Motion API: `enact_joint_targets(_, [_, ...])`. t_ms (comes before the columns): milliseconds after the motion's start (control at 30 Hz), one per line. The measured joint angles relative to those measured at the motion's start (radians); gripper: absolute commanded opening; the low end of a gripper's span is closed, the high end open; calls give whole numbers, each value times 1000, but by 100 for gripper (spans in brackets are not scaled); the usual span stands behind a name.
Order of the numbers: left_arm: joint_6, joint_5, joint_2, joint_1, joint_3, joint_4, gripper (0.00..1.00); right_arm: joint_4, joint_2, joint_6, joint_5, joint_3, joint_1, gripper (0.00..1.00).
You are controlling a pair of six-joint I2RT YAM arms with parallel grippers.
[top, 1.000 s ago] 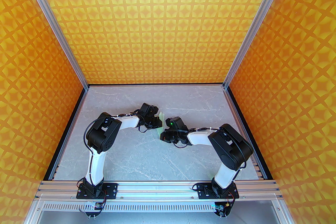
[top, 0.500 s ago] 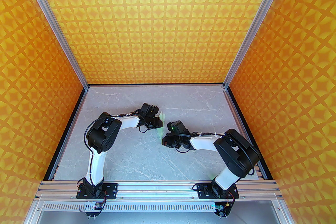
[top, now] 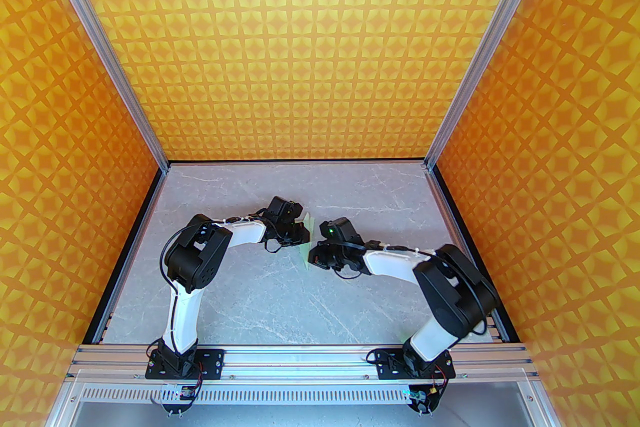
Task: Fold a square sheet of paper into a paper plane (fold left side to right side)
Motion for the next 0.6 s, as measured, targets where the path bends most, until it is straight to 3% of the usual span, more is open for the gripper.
enact_joint_targets(267, [-3,-15,-35,3,-7,-14,21,9,50,-1,-3,6,-4,5])
enact_joint_targets(600, [-34,-23,-242,26,-59,-3,25,-10,62,-32,-3,78,-28,8])
